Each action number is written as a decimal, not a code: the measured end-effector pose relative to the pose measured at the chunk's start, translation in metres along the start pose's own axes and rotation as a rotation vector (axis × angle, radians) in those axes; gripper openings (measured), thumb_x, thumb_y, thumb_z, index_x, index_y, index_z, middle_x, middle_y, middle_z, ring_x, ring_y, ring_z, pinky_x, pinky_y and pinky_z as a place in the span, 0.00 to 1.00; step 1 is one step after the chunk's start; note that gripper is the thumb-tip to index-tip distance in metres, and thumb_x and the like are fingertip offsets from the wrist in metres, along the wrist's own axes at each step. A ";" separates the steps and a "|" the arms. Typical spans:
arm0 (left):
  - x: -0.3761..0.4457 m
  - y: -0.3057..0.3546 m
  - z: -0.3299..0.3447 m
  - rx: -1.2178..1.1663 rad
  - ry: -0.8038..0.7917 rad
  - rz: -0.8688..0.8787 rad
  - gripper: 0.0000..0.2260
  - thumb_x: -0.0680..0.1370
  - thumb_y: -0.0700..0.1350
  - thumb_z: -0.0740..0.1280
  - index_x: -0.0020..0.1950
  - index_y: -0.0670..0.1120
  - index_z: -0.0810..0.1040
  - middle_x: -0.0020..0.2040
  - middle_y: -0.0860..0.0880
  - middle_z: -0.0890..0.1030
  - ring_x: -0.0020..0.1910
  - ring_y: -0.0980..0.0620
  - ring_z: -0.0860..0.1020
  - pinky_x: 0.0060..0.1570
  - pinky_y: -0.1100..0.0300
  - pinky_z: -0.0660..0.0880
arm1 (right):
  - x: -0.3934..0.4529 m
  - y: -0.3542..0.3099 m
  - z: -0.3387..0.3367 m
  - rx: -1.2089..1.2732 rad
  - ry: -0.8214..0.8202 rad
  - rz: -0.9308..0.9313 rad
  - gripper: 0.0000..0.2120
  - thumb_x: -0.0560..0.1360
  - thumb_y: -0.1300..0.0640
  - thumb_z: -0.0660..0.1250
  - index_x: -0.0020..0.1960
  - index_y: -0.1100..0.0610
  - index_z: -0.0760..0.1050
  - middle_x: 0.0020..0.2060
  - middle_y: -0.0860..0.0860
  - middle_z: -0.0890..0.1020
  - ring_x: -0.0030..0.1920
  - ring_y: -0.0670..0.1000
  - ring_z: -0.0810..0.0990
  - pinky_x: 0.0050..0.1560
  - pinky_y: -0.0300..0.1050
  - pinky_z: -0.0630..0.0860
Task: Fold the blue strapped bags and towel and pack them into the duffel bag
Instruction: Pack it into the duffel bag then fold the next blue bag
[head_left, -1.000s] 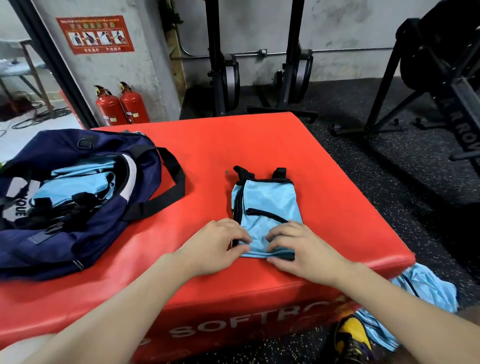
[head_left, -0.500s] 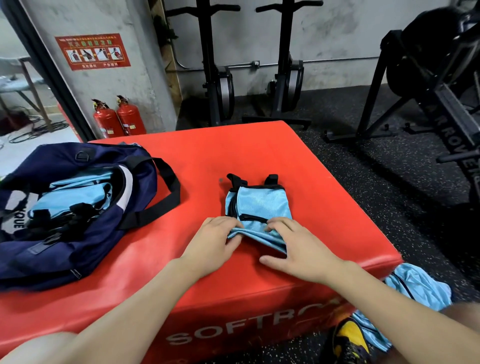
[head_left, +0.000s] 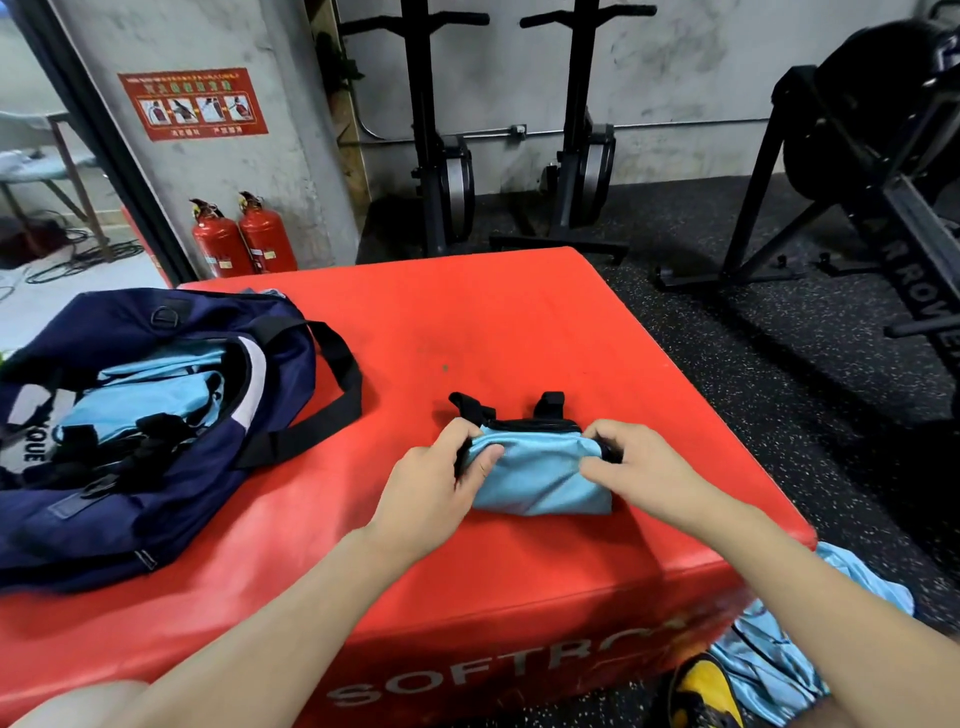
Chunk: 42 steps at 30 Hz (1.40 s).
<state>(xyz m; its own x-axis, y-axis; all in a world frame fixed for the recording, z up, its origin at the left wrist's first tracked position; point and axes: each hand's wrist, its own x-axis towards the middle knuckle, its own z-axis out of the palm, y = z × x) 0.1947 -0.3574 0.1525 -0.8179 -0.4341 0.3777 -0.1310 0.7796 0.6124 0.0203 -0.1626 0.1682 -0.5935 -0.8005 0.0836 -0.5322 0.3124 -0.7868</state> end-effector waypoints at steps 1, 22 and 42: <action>0.003 -0.001 0.002 -0.003 0.007 -0.029 0.11 0.80 0.61 0.63 0.51 0.54 0.73 0.26 0.53 0.70 0.27 0.51 0.69 0.33 0.51 0.70 | 0.005 0.004 0.002 0.024 0.016 0.020 0.06 0.67 0.50 0.66 0.39 0.52 0.76 0.29 0.42 0.73 0.33 0.42 0.69 0.37 0.45 0.66; 0.037 -0.026 0.005 0.251 -0.303 -0.008 0.19 0.80 0.46 0.62 0.69 0.62 0.75 0.64 0.56 0.78 0.64 0.51 0.73 0.62 0.50 0.72 | 0.046 0.015 0.033 -0.166 0.215 0.006 0.12 0.74 0.58 0.75 0.56 0.54 0.78 0.48 0.48 0.80 0.48 0.48 0.79 0.56 0.48 0.76; -0.030 0.033 -0.004 -0.114 -0.111 -0.436 0.17 0.79 0.48 0.69 0.67 0.51 0.72 0.39 0.52 0.81 0.27 0.53 0.82 0.34 0.55 0.81 | 0.014 -0.034 0.076 -0.046 0.200 0.409 0.30 0.68 0.52 0.79 0.63 0.56 0.68 0.47 0.52 0.79 0.51 0.56 0.79 0.47 0.46 0.71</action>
<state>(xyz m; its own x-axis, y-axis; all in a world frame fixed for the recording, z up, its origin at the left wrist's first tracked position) 0.2167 -0.3205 0.1641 -0.7558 -0.6547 -0.0051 -0.4191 0.4778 0.7721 0.0761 -0.2236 0.1498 -0.8630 -0.4935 -0.1087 -0.2531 0.6083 -0.7523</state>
